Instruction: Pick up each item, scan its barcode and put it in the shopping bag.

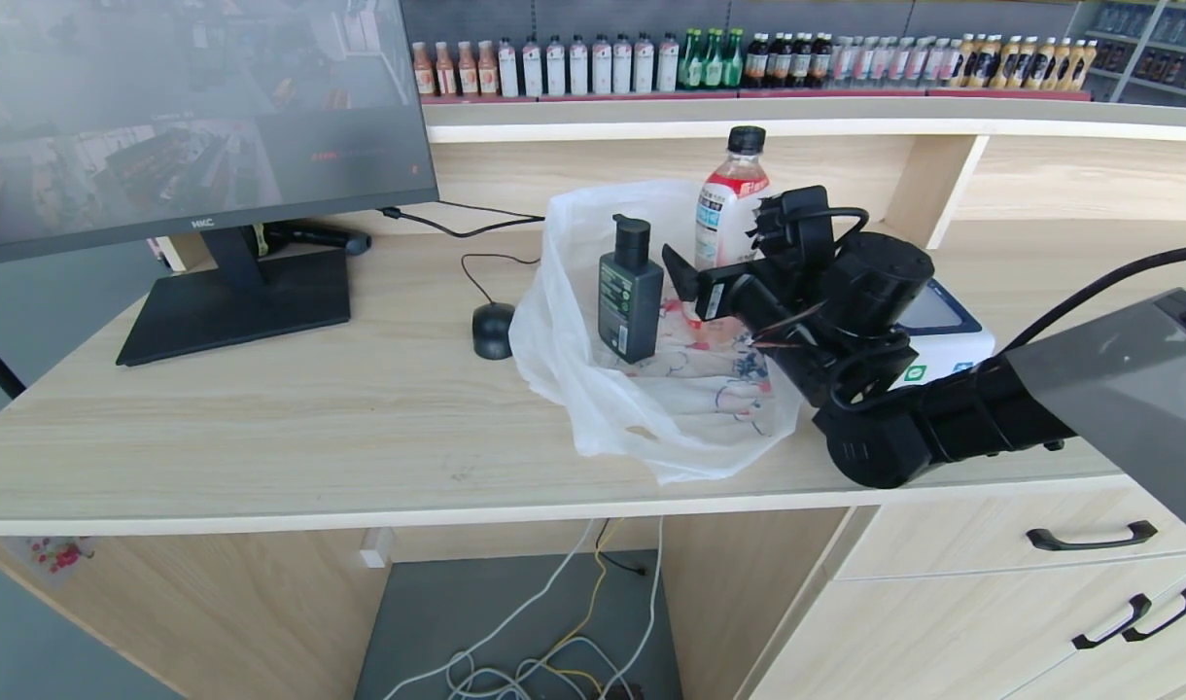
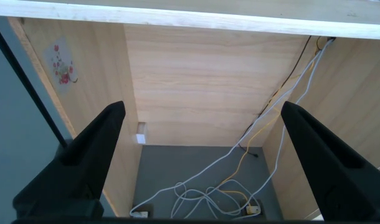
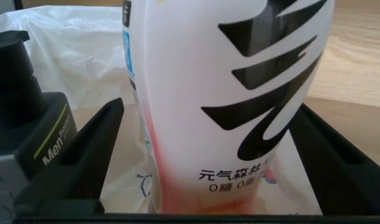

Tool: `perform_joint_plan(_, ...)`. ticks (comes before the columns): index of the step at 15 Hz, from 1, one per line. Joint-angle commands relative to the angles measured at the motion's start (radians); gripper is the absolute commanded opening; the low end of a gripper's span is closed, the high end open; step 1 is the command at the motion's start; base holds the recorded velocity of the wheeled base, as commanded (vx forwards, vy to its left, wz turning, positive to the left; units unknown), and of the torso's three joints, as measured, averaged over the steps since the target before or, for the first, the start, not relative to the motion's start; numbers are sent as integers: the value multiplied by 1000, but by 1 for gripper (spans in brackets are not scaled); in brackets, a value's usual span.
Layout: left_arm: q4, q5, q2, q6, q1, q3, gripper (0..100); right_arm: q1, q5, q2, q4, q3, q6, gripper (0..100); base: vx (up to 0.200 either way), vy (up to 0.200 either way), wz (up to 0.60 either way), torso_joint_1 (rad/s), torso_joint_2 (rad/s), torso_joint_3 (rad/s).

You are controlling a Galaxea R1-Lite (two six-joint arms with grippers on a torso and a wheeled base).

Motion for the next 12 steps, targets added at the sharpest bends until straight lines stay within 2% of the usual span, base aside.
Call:
perform_joint_plan(1, 0, 1, 0, 0, 0, 0, 100, 1, 1, -26, -1, 0, 0, 100, 0, 0, 0, 0, 0, 0)
perform_joint_plan(4, 0, -1, 0, 0, 0, 0, 100, -1, 9, -97, -1, 39, 0, 100, 0, 0, 0, 0, 0, 0)
perform_joint_plan(8, 0, 1, 0, 0, 0, 0, 100, 1, 4, -304, -13, 223, 4, 100, 0, 0, 0, 0, 0, 0)
perform_joint_plan(10, 0, 1, 0, 0, 0, 0, 100, -2, 3, -450, -89, 433, 7, 100, 0, 0, 0, 0, 0, 0)
perform_joint_plan(11, 0, 1, 0, 0, 0, 0, 100, -4, 3, -485, -101, 487, 14, 100, 0, 0, 0, 0, 0, 0)
perform_joint_plan(12, 0, 1, 0, 0, 0, 0, 100, -19, 1, -598, -105, 637, 38, 100, 0, 0, 0, 0, 0, 0)
